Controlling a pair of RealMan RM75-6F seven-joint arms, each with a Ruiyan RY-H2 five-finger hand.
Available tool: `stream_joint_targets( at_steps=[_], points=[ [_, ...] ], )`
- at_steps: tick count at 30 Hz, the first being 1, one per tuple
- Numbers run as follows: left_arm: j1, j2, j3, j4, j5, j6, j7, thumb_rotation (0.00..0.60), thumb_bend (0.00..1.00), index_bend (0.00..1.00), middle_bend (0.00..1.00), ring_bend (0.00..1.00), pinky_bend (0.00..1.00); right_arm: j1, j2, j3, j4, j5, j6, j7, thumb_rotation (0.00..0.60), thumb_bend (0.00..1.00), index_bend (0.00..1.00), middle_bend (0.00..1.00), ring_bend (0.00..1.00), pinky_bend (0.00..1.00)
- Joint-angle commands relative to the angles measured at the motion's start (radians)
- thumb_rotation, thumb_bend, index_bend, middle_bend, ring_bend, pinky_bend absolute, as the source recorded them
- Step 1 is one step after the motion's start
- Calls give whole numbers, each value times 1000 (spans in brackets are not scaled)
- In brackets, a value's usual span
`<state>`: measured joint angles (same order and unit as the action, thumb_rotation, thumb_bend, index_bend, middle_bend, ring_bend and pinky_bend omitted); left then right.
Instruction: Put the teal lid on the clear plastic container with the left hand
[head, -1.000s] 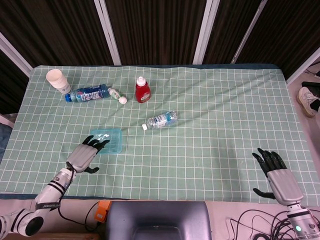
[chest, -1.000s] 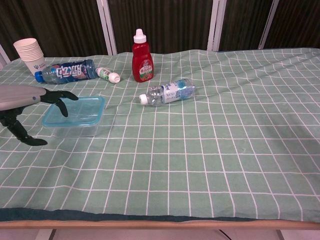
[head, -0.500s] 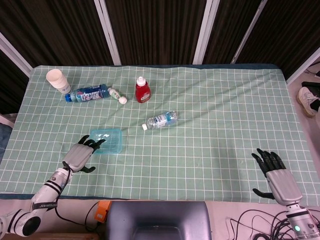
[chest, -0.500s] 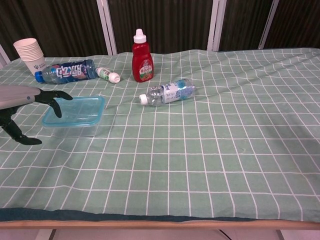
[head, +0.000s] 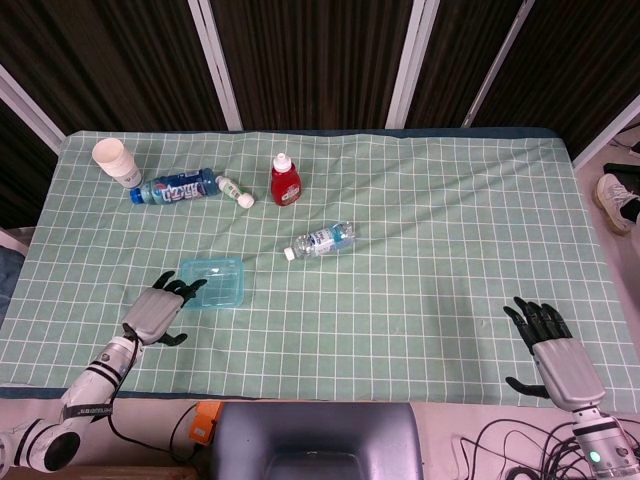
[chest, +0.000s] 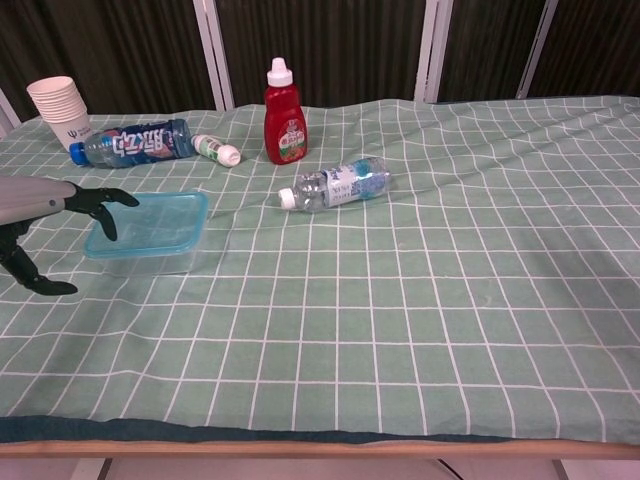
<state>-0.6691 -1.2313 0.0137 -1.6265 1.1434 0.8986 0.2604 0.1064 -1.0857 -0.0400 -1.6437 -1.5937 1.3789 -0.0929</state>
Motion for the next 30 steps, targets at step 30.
stream_joint_targets(
  at_steps=[30],
  points=[
    [9, -25, -92, 43, 55, 79, 7, 600, 237, 0, 247, 108, 17, -3, 2, -2, 1, -5, 7, 2, 600, 185, 0, 0, 0, 0]
  ],
)
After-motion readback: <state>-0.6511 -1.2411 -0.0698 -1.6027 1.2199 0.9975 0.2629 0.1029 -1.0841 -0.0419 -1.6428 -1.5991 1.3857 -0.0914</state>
